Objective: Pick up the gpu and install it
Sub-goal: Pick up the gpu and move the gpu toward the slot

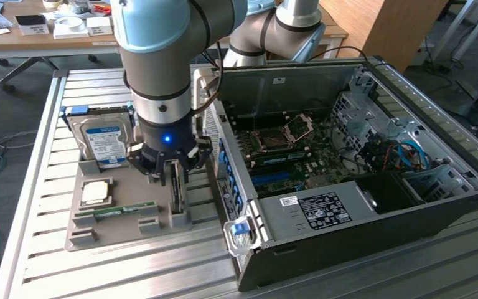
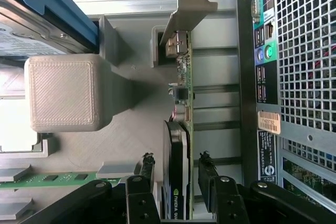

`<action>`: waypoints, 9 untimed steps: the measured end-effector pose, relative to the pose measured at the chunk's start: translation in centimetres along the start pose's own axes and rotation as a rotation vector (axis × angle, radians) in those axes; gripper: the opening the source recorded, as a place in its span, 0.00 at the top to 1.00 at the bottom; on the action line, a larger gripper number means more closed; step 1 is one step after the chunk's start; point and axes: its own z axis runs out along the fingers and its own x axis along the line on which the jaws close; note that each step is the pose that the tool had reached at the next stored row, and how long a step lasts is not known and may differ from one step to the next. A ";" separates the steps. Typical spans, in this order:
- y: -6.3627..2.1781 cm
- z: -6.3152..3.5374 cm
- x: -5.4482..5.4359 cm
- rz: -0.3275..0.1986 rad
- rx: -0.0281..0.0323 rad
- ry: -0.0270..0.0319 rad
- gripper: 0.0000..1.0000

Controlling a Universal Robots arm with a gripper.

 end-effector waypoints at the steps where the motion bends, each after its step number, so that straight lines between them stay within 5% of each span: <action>1: 0.03 0.03 0.0 0.000 -0.0001 0.0000 0.53; 9: 0.19 0.12 0.0 0.000 0.0000 0.0002 0.53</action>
